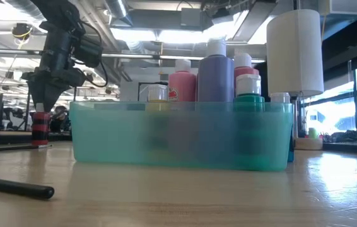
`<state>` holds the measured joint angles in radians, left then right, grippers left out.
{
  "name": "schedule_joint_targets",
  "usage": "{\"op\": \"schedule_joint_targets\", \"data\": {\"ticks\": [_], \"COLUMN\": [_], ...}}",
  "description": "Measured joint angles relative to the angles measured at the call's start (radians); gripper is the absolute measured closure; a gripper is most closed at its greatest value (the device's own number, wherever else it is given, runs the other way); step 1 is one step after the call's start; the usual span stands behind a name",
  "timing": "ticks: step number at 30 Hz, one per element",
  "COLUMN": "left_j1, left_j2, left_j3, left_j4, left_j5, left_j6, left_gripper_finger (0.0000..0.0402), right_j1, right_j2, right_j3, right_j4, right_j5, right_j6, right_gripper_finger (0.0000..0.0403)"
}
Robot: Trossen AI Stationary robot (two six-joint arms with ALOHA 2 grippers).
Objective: Pick & Place Paint Supplies
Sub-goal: Put the small red paint bottle into the light green bin
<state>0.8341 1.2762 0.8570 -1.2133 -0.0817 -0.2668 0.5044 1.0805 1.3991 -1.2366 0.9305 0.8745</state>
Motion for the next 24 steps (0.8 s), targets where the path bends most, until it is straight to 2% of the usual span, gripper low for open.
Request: {"op": "schedule_joint_targets", "data": {"ticks": [15,21,24], "left_j1": [0.000,0.000,0.000], "left_j2": [0.000,0.000,0.000], "left_j3": [0.000,0.000,0.000], "left_j4": [0.003,-0.008,-0.013], "left_j5": [0.020,0.044,0.024], "left_j6": [0.000,0.075,0.095], "left_gripper_finger": [0.0279,0.0283,0.0283], "right_j1": [0.000,0.000,0.000], "right_j2": [0.000,0.000,0.000], "right_j3": [0.000,0.000,0.000], "right_j4": [0.000,0.000,0.000], "right_j5": [0.000,0.001,0.001], "right_j6": [-0.011,-0.011,-0.010], "right_gripper_finger": [0.0158,0.0158,0.0158]}}
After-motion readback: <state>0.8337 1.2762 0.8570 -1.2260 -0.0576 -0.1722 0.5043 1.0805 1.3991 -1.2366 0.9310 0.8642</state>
